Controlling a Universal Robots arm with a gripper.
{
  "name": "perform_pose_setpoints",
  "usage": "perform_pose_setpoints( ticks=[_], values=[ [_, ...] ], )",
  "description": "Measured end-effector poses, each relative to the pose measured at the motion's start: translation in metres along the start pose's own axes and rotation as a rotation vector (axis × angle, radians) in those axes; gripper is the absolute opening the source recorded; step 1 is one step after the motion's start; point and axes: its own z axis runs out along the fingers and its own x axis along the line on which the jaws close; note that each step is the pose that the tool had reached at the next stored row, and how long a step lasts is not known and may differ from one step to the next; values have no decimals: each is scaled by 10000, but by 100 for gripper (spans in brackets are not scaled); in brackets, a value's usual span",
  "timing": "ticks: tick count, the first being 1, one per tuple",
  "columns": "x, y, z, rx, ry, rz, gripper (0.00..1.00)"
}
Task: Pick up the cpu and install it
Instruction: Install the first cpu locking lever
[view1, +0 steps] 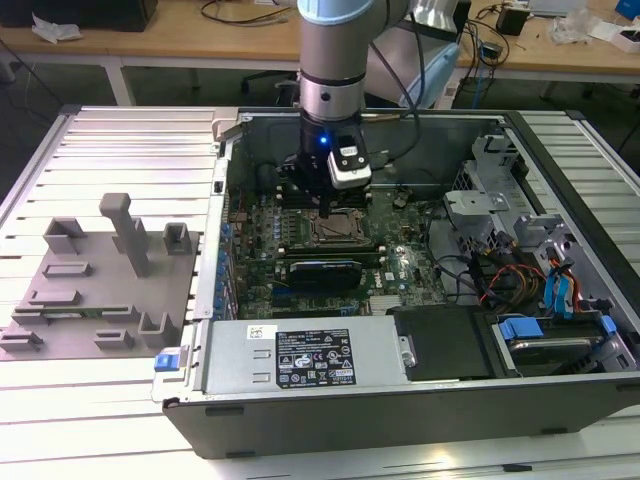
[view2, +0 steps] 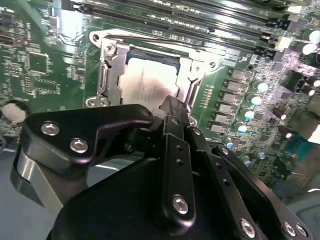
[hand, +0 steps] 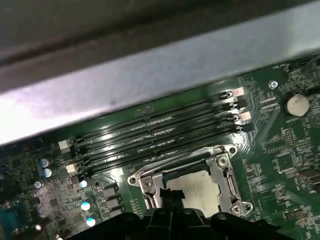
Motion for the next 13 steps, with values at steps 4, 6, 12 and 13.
perform_pose_setpoints(
  ticks=[4, 6, 12, 13],
  values=[
    [-85, 17, 7, 46, 156, -120, 11],
    [-114, 20, 8, 69, 226, -164, 11],
    [-125, 24, 9, 27, 96, -209, 11],
    [-125, 23, 9, -15, -55, -263, 11]
  ],
)
